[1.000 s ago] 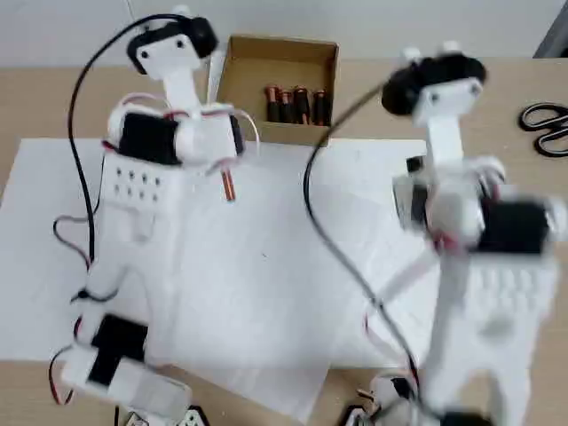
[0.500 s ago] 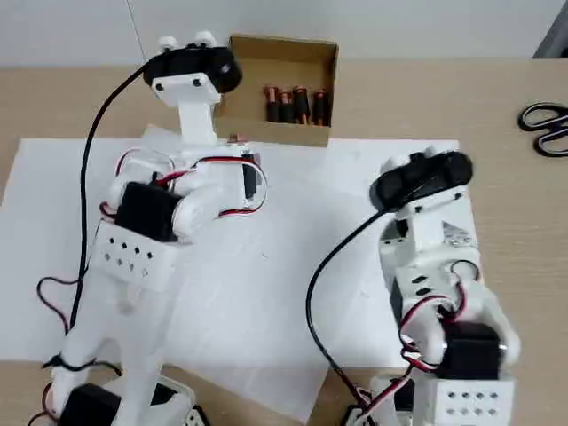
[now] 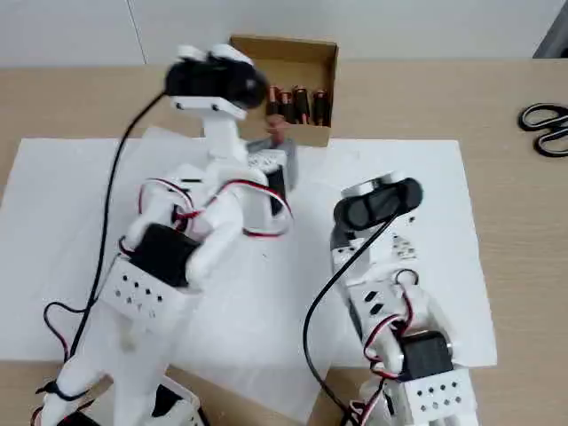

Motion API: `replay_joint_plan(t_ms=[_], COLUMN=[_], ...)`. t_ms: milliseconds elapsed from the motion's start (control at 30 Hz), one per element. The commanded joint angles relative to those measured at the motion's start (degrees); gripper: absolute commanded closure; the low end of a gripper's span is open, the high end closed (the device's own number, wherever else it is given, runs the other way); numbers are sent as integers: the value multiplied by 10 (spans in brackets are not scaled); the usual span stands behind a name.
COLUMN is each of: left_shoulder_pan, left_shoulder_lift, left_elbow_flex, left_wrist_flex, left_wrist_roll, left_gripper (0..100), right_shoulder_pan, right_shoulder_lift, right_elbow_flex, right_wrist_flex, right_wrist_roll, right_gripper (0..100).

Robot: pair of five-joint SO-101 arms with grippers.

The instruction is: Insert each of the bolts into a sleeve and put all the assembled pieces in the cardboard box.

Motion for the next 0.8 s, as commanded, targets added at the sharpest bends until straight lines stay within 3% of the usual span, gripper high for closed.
replay_joint_plan(t_ms=[0, 167, 767], left_shoulder_pan=[23, 45, 70], left_shoulder_lift=[-32, -34, -35], left_elbow_flex=[11, 45, 83], left_wrist_flex=[-41, -67, -74], left_wrist_roll=[-4, -4, -3], left_gripper=[995, 995, 995], right_shoulder_pan=[-58, -114, -113], right_shoulder_lift=[-25, -65, -92], right_elbow_flex=[4, 18, 19], right_wrist_flex=[-15, -14, 3], right_wrist_roll=[-10, -7, -7], right_gripper=[995, 995, 995])
